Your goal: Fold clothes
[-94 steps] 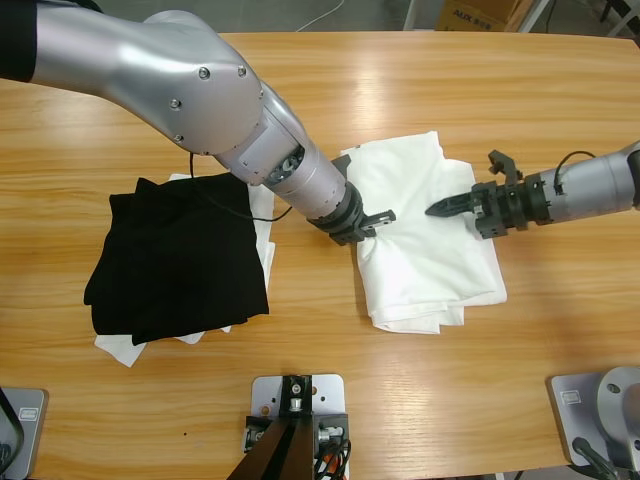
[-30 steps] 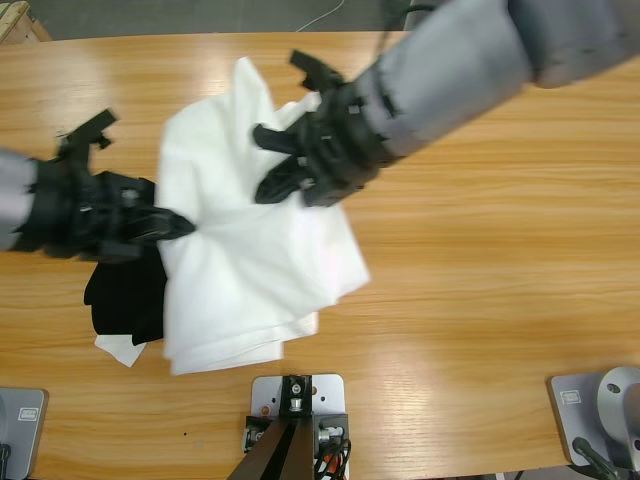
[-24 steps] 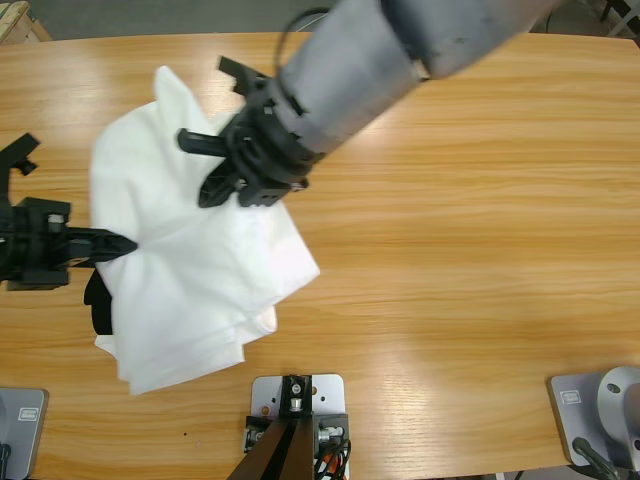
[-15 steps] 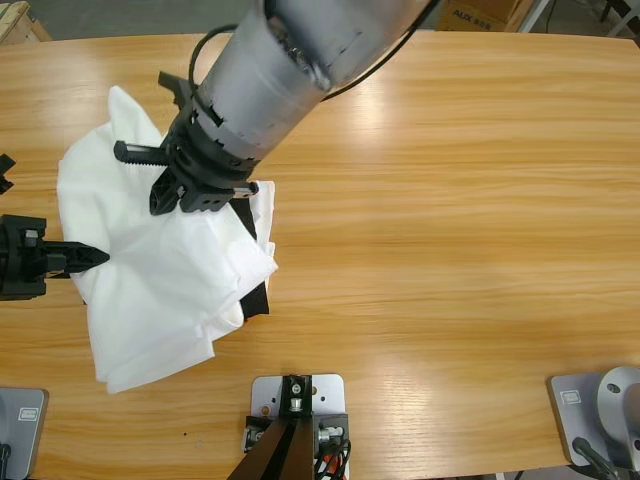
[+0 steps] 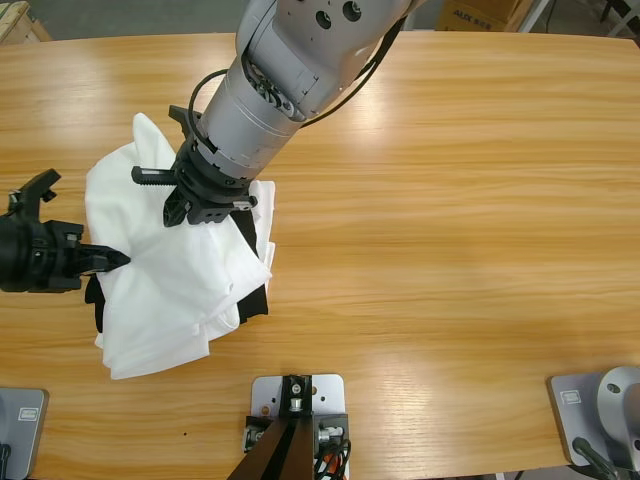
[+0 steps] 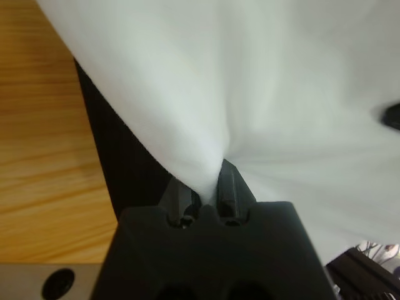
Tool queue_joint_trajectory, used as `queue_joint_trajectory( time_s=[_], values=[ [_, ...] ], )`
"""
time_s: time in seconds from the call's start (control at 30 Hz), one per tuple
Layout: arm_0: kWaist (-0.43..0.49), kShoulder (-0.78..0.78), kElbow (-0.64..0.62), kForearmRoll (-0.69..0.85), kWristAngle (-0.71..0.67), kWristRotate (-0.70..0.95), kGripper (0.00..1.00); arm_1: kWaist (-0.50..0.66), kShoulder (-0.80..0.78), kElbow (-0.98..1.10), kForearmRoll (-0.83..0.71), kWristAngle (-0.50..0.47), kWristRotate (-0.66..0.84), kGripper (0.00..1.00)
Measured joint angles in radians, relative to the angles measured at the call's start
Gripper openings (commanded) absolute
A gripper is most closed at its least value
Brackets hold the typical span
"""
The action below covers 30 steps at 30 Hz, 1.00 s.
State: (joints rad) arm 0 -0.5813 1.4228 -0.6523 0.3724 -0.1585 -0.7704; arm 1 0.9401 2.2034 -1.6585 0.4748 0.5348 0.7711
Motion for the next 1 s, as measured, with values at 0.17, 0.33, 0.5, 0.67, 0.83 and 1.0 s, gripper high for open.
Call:
queue_joint_trajectory(
  time_s=[0.17,0.33,0.5,0.67,0.83,1.0],
  values=[
    [0.011,0.025,0.0,-0.019,-0.002,0.004,0.897,0.0,0.001,-0.004,0.048,-0.022,0.002,1.0],
    [0.022,0.034,0.0,-0.019,-0.004,0.012,0.936,0.0,0.001,-0.028,0.109,-0.054,0.023,1.0],
    [0.07,-0.063,0.0,-0.018,-0.004,0.017,0.931,0.0,-0.008,-0.082,0.225,-0.153,0.024,1.0],
    [0.147,-0.285,0.0,-0.003,-0.004,0.057,0.761,0.0,-0.035,-0.097,0.292,-0.315,0.008,0.848],
    [0.163,-0.405,-0.022,0.069,-0.064,0.058,0.619,-0.014,-0.144,-0.184,0.358,-0.367,-0.107,0.647],
    [0.162,-0.322,-0.083,0.099,-0.213,-0.012,0.0,-0.033,-0.252,-0.206,0.344,-0.308,-0.174,0.0]
  ],
)
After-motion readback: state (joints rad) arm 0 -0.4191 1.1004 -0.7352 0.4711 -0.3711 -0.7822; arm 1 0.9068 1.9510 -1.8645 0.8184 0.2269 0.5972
